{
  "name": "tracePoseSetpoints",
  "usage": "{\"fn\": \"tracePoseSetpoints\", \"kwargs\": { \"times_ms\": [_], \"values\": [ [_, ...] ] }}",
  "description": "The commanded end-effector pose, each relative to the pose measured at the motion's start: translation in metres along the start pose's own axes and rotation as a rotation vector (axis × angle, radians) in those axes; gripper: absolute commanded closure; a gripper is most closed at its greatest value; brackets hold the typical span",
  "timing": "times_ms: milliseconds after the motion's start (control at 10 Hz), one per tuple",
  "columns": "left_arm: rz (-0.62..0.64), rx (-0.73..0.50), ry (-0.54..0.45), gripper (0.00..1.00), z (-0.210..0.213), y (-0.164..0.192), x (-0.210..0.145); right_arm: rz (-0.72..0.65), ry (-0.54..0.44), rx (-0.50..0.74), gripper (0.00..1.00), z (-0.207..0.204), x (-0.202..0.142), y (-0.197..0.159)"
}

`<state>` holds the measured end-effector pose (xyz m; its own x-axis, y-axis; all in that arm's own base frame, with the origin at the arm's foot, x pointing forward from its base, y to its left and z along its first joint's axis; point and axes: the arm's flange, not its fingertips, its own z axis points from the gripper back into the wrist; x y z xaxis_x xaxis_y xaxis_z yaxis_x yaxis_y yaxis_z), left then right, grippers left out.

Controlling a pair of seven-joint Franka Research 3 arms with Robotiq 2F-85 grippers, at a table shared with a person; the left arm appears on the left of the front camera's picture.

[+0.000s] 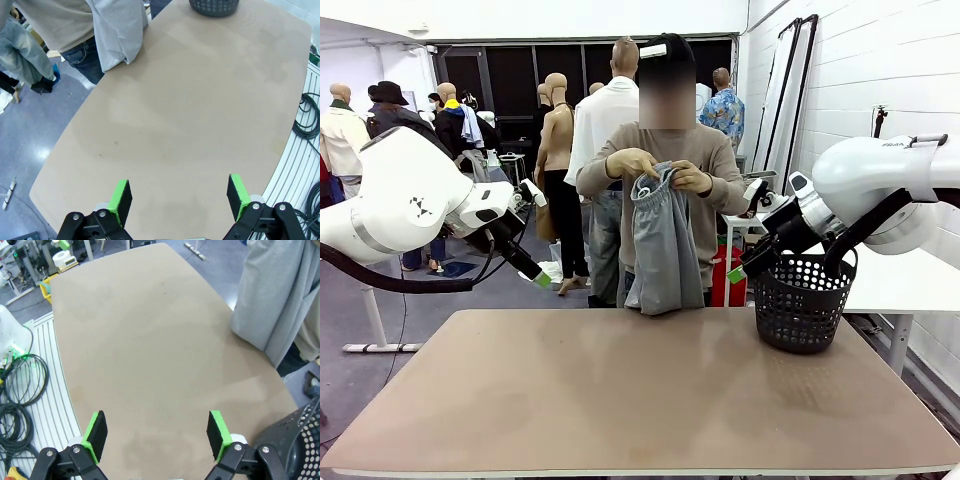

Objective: Fold the training pants.
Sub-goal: Grab both ends of the Training pants handed by a person.

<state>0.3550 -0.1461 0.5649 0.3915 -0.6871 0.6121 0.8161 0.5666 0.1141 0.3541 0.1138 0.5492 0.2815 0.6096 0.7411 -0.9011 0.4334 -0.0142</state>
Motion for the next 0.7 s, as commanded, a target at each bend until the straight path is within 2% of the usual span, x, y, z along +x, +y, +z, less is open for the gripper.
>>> {"fn": "tracePoseSetpoints", "kwargs": {
  "times_ms": [0,600],
  "values": [
    [-0.013,-0.011,0.003,0.00,0.0015,0.0003,-0.0002,0.008,-0.024,0.023,0.00,-0.0022,0.0003,-0.0022],
    [-0.013,-0.011,0.003,0.00,0.0015,0.0003,-0.0002,0.008,-0.024,0.023,0.00,-0.0022,0.0003,-0.0022]
  ]
}}
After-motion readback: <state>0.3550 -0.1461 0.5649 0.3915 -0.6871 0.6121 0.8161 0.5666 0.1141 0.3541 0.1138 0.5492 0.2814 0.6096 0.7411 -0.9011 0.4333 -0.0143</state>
